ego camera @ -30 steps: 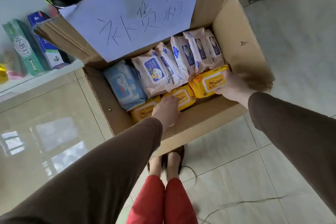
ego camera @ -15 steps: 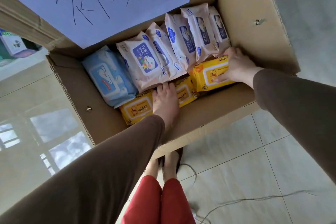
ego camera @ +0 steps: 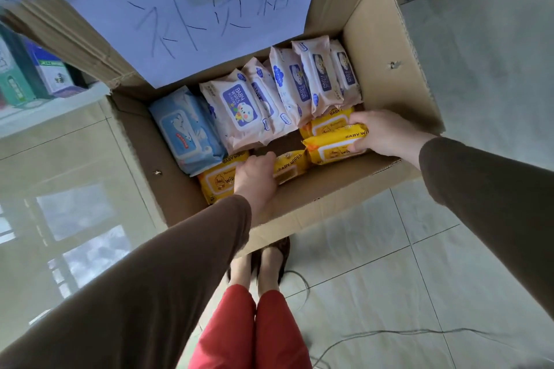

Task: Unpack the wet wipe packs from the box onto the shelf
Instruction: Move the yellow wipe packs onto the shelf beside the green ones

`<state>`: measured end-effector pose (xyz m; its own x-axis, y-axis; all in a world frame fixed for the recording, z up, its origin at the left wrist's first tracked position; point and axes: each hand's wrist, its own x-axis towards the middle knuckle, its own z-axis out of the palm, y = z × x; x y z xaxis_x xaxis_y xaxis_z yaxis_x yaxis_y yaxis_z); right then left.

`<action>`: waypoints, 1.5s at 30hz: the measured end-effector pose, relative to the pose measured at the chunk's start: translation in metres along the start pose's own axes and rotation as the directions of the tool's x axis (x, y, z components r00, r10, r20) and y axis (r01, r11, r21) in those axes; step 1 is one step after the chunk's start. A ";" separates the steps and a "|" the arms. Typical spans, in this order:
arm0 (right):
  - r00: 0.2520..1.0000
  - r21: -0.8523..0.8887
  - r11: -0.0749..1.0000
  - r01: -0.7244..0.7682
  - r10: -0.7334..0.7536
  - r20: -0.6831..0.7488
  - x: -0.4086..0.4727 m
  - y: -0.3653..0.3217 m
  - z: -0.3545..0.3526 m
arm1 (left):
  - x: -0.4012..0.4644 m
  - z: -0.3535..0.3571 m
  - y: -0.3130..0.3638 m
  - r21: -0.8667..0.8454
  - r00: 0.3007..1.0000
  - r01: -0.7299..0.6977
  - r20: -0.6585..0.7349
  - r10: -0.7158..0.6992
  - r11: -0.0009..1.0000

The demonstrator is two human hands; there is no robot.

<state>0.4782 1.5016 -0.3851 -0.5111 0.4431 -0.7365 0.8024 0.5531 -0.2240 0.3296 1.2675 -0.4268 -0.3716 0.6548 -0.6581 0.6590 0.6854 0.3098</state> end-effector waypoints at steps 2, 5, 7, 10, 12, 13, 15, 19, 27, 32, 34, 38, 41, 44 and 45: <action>1.000 0.056 0.998 0.006 -0.004 -0.024 -0.021 -0.010 -0.012 | -0.018 -0.020 -0.012 -0.086 1.000 0.023 0.005 -0.023 0.996; 0.999 0.118 0.992 0.051 -0.048 -0.025 -0.063 -0.040 -0.038 | -0.060 -0.073 -0.026 -0.194 0.997 0.080 0.015 -0.078 0.978; 0.996 0.151 0.985 0.085 -0.081 -0.027 -0.098 -0.071 -0.063 | -0.092 -0.118 -0.032 -0.223 0.995 0.103 0.005 -0.104 0.969; 0.989 0.233 0.961 0.145 -0.139 -0.042 -0.151 -0.122 -0.108 | -0.150 -0.193 -0.044 -0.287 0.991 0.112 -0.045 -0.130 0.952; 0.980 0.280 0.939 0.200 -0.189 -0.065 -0.189 -0.161 -0.139 | -0.195 -0.243 -0.056 -0.342 0.985 0.092 -0.104 -0.135 0.935; 0.976 0.318 0.923 0.219 -0.203 -0.082 -0.206 -0.181 -0.155 | -0.217 -0.268 -0.064 -0.363 0.981 0.082 -0.135 -0.139 0.928; 0.968 0.449 0.858 0.252 -0.220 -0.121 -0.241 -0.226 -0.182 | -0.263 -0.316 -0.081 -0.398 0.971 0.069 -0.185 -0.154 0.915; 0.930 0.573 0.734 0.364 -0.318 -0.183 -0.297 -0.328 -0.227 | -0.351 -0.400 -0.132 -0.471 0.932 0.037 -0.302 -0.201 0.881; 0.842 0.617 0.593 0.517 -0.481 -0.244 -0.339 -0.558 -0.260 | -0.474 -0.518 -0.295 -0.538 0.833 -0.047 -0.486 -0.265 0.842; 0.802 0.605 0.547 0.579 -0.517 -0.300 -0.339 -0.682 -0.259 | -0.510 -0.586 -0.397 -0.480 0.794 -0.038 -0.548 -0.265 0.876; 0.793 0.616 0.522 0.590 -0.519 -0.320 -0.336 -0.723 -0.259 | -0.518 -0.614 -0.429 -0.445 0.788 -0.040 -0.565 -0.245 0.895; 0.773 0.623 0.481 0.617 -0.519 -0.365 -0.319 -0.799 -0.265 | -0.518 -0.670 -0.486 -0.403 0.780 -0.030 -0.582 -0.231 0.915; 0.757 0.614 0.464 0.639 -0.518 -0.397 -0.292 -0.852 -0.274 | -0.502 -0.710 -0.528 -0.358 0.777 -0.004 -0.589 -0.222 0.934; 0.744 0.607 0.449 0.656 -0.517 -0.422 -0.257 -0.901 -0.288 | -0.478 -0.751 -0.566 -0.314 0.754 0.029 -0.616 -0.227 0.949; 0.741 0.609 0.441 0.659 -0.517 -0.428 -0.243 -0.916 -0.294 | -0.468 -0.764 -0.578 -0.301 0.741 0.040 -0.631 -0.230 0.953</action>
<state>-0.2232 1.0950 0.1868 -0.9256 0.3445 -0.1570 0.2048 0.1069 -0.9729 -0.3770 0.8079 0.2267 -0.8396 0.5283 -0.1261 0.4164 0.7752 0.4750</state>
